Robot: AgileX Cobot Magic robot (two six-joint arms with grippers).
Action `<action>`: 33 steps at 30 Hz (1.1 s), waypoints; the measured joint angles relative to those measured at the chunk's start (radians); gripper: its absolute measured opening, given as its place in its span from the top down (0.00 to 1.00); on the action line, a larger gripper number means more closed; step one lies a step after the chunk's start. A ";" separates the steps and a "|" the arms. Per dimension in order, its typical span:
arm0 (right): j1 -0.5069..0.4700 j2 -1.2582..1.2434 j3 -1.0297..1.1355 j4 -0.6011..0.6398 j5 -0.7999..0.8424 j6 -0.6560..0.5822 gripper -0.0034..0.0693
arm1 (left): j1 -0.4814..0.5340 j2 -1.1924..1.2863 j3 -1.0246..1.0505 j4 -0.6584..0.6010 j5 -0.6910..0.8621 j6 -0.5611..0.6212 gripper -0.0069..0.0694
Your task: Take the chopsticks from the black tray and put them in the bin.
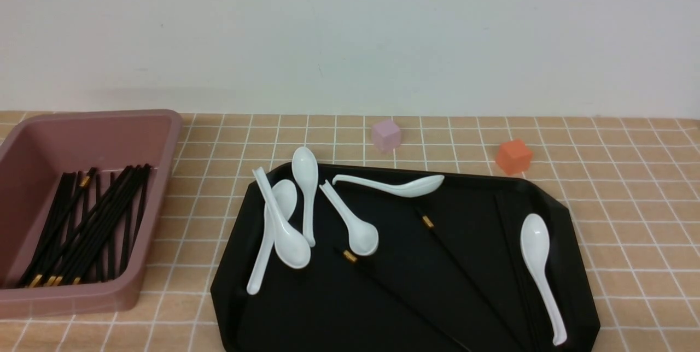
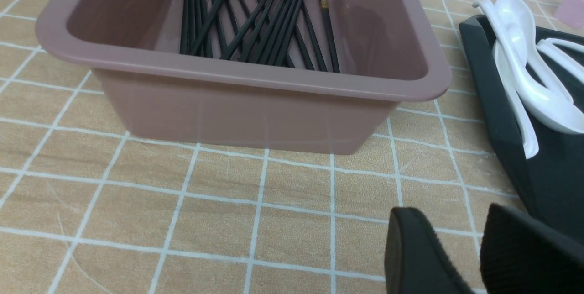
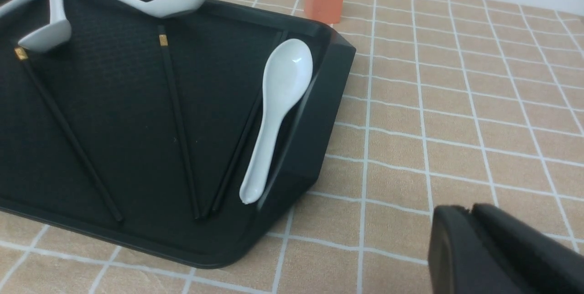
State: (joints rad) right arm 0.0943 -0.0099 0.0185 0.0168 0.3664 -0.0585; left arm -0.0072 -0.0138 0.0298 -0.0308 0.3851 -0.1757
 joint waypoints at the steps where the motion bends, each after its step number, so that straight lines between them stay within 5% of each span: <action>1: 0.000 0.000 0.000 0.000 0.000 0.000 0.86 | 0.000 0.000 0.000 0.000 0.000 0.000 0.60; 33: 0.000 0.000 0.000 0.000 0.001 0.000 0.82 | 0.000 0.000 0.000 0.000 0.000 0.000 0.60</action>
State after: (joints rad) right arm 0.0943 -0.0099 0.0183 0.0168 0.3674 -0.0585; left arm -0.0072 -0.0138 0.0298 -0.0308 0.3851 -0.1757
